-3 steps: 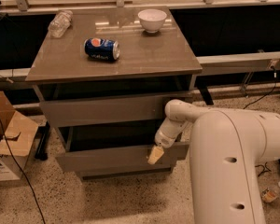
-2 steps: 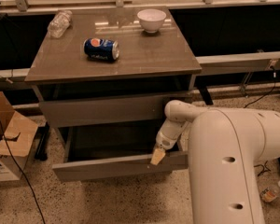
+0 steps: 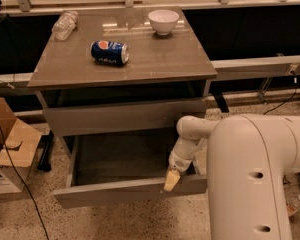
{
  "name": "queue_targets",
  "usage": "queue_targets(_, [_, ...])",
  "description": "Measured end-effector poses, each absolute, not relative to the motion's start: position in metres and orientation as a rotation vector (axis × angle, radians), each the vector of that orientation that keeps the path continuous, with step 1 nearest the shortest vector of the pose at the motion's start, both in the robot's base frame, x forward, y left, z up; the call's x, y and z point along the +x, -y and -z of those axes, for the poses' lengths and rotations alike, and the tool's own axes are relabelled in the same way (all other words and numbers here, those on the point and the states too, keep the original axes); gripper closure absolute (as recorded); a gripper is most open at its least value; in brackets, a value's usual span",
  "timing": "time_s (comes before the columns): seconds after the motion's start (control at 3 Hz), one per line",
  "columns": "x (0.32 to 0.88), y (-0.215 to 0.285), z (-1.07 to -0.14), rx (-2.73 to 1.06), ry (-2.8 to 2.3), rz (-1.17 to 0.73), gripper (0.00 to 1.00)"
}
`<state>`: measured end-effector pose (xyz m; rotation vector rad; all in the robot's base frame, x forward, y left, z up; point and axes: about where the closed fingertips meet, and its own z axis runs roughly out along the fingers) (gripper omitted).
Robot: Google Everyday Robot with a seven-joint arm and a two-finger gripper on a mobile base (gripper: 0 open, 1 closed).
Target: Open middle drawer
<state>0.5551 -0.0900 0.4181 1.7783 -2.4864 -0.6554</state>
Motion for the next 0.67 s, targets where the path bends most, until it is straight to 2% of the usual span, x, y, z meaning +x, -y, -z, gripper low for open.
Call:
queue_targets(0.33, [0.5074, 0.1025, -0.4077, 1.650, 2.489, 0.714, 0.11])
queue_targets(0.67, [0.5098, 0.1013, -0.4087, 1.650, 2.489, 0.714, 0.00])
